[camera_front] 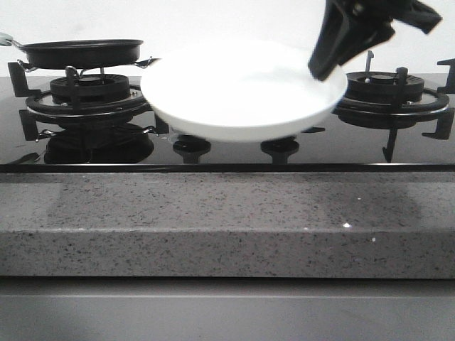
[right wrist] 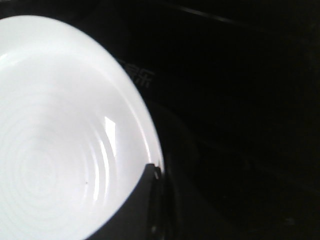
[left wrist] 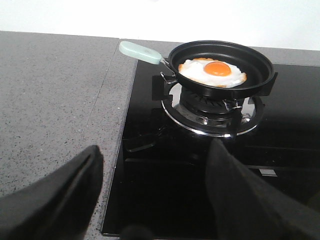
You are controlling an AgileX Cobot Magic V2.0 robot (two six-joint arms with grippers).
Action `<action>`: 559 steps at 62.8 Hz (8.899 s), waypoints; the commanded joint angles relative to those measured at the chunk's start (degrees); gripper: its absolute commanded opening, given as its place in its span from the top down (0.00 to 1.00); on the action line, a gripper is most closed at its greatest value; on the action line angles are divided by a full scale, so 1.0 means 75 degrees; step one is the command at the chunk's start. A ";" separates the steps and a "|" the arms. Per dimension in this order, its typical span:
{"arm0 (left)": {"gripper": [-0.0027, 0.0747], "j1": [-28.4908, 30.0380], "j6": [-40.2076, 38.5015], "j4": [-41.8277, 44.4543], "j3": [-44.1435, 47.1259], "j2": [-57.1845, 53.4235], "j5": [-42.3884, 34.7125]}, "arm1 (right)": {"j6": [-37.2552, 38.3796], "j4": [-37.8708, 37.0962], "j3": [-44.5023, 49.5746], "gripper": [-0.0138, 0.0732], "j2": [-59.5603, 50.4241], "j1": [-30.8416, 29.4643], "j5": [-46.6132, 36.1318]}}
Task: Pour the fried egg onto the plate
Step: 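Grip the plate rim with the right gripper and tilt it up, then grasp the green handle of the black frying pan with the left gripper, then lift the frying pan with the left gripper toward the held plate, then tip the frying pan over the plate to slide the egg out, then return the frying pan to its burner with the left gripper, then release the pan handle and withdraw the left gripper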
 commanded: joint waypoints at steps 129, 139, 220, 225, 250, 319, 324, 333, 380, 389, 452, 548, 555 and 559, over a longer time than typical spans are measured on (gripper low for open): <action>0.19 0.3102 0.4707 -1.0258 -0.8645 1.0400 0.5557 | -0.0041 0.0156 -0.0123 0.98 -0.0332 -0.0006 -0.0513; 0.26 0.3196 0.4754 -1.0771 -0.8665 1.0570 0.5734 | -0.0041 0.0156 -0.0123 0.98 -0.0332 -0.0006 -0.0511; 0.99 0.3258 0.5528 -1.1951 -0.8665 0.9906 0.6678 | -0.0041 0.0156 -0.0123 0.98 -0.0332 -0.0006 -0.0511; 0.99 0.3239 0.5541 -1.1897 -0.8665 0.9603 0.6678 | -0.0041 0.0156 -0.0123 0.98 -0.0332 -0.0006 -0.0511; 0.99 0.2139 0.5972 -1.0478 -0.8649 0.7844 0.6629 | -0.0041 0.0156 -0.0123 0.98 -0.0332 -0.0006 -0.0511; 0.99 -0.3422 0.6108 -0.4755 -0.8232 0.6241 0.1947 | -0.0041 0.0156 -0.0123 0.98 -0.0332 -0.0006 -0.0511; 0.99 -0.3684 0.6108 -0.4217 -0.8232 0.6241 0.1743 | -0.0041 0.0156 -0.0123 0.98 -0.0332 -0.0006 -0.0511; 0.99 -0.3869 0.6108 -0.3924 -0.8232 0.6241 0.1607 | -0.0041 0.0156 -0.0123 0.98 -0.0332 -0.0006 -0.0511; 0.99 -0.3922 0.6108 -0.3299 -0.8232 0.6077 0.1475 | -0.0041 0.0156 -0.0123 0.98 -0.0332 -0.0006 -0.0511; 0.99 -0.4359 0.6108 -0.2367 -0.8232 0.6077 0.1392 | -0.0041 0.0156 -0.0123 0.98 -0.0332 -0.0006 -0.0511; 0.99 -0.0533 0.5022 -0.5486 -0.8232 0.6215 0.2367 | -0.0041 0.0156 -0.0123 0.98 -0.0332 -0.0006 -0.0511; 0.32 0.3272 0.5035 -0.9573 -0.8392 1.0103 0.5611 | -0.0041 0.0156 -0.0123 0.98 -0.0332 -0.0006 -0.0515; 0.27 0.3460 0.5005 -0.9443 -0.8766 1.0078 0.6141 | -0.0041 0.0156 -0.0123 0.98 -0.0332 -0.0006 -0.0515; 0.27 0.3596 0.4857 -0.9394 -0.9039 1.0057 0.6410 | -0.0041 0.0156 -0.0123 0.98 -0.0332 -0.0006 -0.0515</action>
